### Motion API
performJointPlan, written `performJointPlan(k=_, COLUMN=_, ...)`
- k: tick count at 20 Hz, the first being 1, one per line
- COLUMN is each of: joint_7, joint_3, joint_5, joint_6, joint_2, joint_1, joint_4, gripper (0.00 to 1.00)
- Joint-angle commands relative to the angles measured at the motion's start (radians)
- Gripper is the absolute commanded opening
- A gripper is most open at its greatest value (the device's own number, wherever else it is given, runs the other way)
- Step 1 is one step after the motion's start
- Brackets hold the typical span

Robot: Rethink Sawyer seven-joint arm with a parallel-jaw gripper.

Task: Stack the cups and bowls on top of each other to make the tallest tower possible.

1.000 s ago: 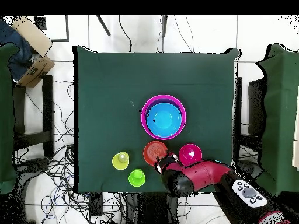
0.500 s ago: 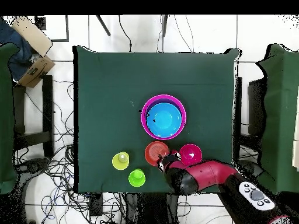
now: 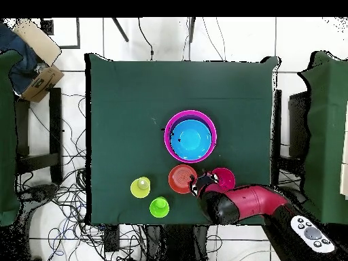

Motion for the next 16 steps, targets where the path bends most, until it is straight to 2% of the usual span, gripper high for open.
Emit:
performJointPlan(k=1, joint_7=-0.033, joint_3=0.084, joint_5=0.011, joint_6=0.119, joint_2=-0.01, joint_1=0.016, joint_4=-0.03, gripper=1.0)
performJointPlan(k=9, joint_7=0.013, joint_3=0.02, joint_5=-0.056, joint_6=0.042, joint_2=0.036, joint_1=0.057, joint_4=-0.054, gripper=1.0)
performJointPlan(k=16, joint_7=0.011, joint_3=0.019, joint_5=-0.057, joint_6=0.041, joint_2=0.044, joint_1=0.055, joint_4=-0.063, gripper=1.0)
